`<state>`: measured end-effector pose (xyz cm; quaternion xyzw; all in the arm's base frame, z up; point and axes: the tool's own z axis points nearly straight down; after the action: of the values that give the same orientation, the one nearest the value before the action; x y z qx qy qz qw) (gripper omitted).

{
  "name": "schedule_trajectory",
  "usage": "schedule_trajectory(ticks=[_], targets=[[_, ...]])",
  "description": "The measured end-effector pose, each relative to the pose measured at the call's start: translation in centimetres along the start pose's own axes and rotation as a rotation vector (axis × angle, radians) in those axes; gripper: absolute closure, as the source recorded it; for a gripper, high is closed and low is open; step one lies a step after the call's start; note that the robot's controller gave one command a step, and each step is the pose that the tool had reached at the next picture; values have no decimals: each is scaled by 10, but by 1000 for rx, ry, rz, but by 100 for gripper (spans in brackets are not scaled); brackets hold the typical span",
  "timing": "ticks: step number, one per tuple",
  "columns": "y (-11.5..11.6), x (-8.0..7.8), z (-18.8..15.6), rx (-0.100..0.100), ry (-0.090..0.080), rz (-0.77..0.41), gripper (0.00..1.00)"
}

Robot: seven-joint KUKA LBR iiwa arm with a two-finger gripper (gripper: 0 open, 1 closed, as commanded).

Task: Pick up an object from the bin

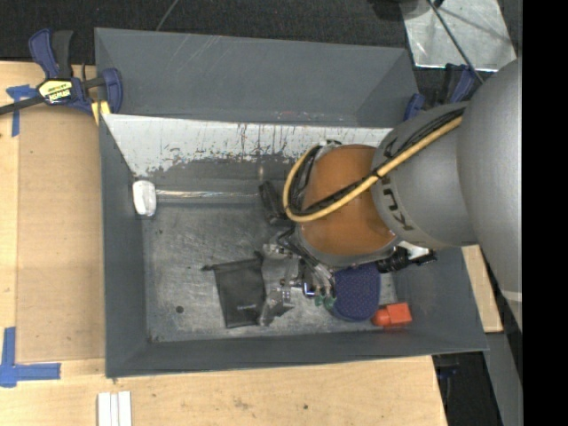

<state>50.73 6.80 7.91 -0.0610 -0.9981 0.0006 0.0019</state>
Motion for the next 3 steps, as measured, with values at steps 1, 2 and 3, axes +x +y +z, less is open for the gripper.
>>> schedule_trajectory(ticks=[1, 2, 3], targets=[[50, 6, -25, -4, -8, -116, 0], [26, -24, 7, -5, -8, -3, 0], [8, -85, 5, -4, -11, -156, 0]])
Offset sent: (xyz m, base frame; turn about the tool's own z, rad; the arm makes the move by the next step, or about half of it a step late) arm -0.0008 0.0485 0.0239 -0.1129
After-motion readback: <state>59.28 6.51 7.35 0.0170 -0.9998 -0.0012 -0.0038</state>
